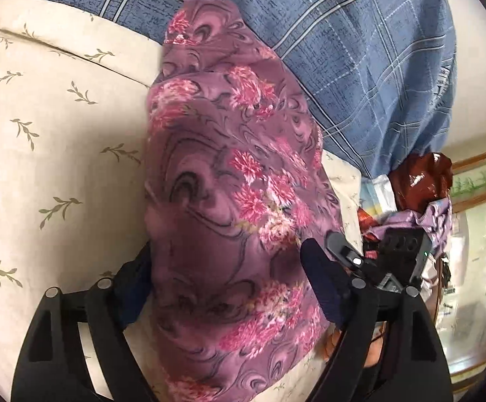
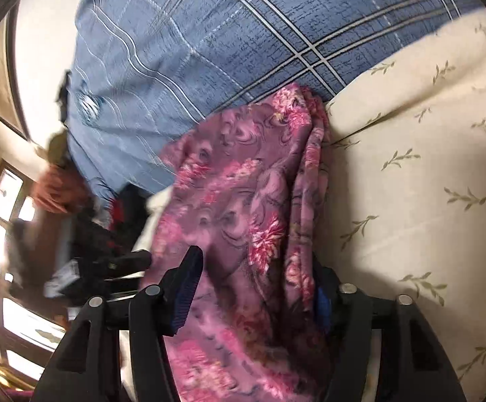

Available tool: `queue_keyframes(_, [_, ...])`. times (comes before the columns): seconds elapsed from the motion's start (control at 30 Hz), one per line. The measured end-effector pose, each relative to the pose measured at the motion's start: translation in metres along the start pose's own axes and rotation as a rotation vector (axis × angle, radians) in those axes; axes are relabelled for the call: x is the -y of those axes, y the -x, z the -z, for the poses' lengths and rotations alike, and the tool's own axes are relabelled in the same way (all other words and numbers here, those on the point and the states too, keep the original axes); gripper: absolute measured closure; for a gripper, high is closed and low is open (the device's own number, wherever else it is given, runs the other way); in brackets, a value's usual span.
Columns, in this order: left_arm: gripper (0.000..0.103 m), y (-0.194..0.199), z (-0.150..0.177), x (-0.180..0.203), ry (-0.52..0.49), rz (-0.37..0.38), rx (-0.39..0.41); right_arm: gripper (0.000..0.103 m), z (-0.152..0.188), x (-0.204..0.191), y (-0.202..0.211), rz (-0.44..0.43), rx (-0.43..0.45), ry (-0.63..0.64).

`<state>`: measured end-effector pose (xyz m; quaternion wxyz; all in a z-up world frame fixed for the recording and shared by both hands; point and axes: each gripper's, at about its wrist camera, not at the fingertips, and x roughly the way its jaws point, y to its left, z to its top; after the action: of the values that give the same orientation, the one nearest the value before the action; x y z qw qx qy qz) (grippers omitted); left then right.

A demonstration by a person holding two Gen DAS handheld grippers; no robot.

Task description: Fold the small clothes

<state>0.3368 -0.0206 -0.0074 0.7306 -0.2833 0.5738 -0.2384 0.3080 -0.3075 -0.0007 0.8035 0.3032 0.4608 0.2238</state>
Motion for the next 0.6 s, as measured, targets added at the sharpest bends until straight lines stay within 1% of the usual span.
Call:
queue_keyframes(0.03, [0.057,0.0,-0.002,0.0,0.015,-0.013,0.01,0.073,0.0,-0.001,0.001,0.033,0.012,0.0])
queue_keyframes(0.07, [0.066,-0.003,-0.003,-0.001,0.026,-0.018,0.013,0.078,0.001,-0.003,0.003,0.045,0.021,0.005])
queue_keyframes(0.13, [0.074,0.004,-0.002,-0.005,0.041,0.001,0.025,0.08,0.003,-0.013,0.007,0.075,0.044,0.032])
queue_keyframes(0.2, [0.076,0.01,0.002,-0.001,0.015,-0.008,0.037,0.081,0.007,-0.028,0.006,0.091,0.064,0.043])
queue_keyframes(0.3, [0.076,0.026,0.01,0.006,-0.008,-0.011,0.055,0.081,0.01,-0.035,0.02,0.068,0.084,0.038])
queue_keyframes(0.37, [0.076,0.045,0.017,0.006,-0.011,0.0,0.069,0.082,0.017,-0.043,0.029,0.057,0.088,0.042])
queue_keyframes(0.43, [0.076,0.066,0.026,0.005,-0.019,0.015,0.09,0.082,0.027,-0.056,0.038,0.025,0.091,0.047])
queue_keyframes(0.53, [0.076,0.104,0.05,0.001,-0.037,0.031,0.128,0.082,0.046,-0.081,0.047,-0.019,0.094,0.074])
queue_keyframes(0.57, [0.076,0.118,0.063,-0.002,-0.045,0.034,0.14,0.082,0.057,-0.09,0.05,-0.034,0.091,0.081])
queue_keyframes(0.6, [0.076,0.123,0.071,-0.003,-0.052,0.028,0.147,0.082,0.065,-0.096,0.051,-0.048,0.09,0.084])
